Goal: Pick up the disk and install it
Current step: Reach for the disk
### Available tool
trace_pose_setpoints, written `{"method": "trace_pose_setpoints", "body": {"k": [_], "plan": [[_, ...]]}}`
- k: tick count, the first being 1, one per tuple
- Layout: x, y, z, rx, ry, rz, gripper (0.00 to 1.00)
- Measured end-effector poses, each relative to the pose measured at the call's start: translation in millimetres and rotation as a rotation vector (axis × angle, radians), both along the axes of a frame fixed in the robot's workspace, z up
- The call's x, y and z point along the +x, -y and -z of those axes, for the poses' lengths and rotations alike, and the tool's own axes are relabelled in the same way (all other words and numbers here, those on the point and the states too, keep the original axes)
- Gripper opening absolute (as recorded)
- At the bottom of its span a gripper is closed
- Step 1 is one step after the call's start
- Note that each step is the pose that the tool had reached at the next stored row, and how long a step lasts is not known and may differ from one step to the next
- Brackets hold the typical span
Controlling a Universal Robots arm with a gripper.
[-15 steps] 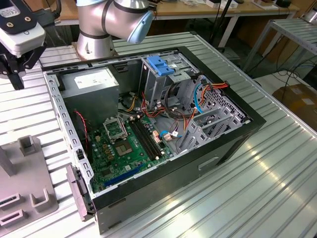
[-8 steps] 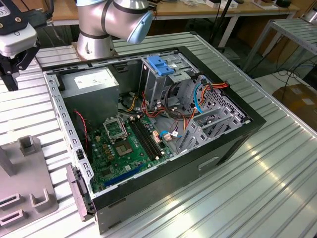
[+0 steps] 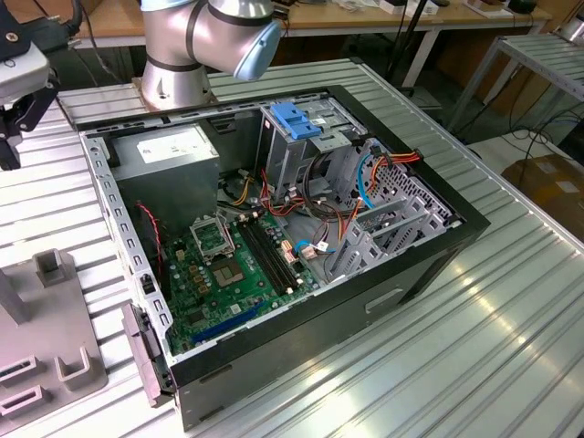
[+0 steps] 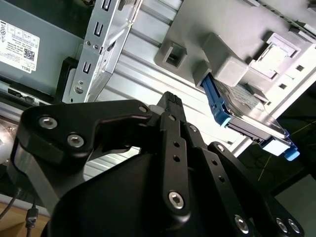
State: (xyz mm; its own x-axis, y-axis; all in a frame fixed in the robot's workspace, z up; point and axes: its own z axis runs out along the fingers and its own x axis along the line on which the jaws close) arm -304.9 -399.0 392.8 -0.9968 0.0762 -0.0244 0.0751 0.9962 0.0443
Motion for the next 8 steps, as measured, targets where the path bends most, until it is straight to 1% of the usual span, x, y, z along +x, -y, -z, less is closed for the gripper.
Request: {"method": "trace_pose_setpoints", "body": {"k": [1,5,7,8], "plan": [[-2.3,0.0,0.0,0.0001,0.0,0.0,0.1],[-6.6,0.0,0.0,0.0,0.0,0.0,0.1],[-11.3,0.0,0.1,0.0001,0.0,0.0,0.1],[-12.2,0.0,0.1,0.0001,0.0001,0.0,0.1]]}}
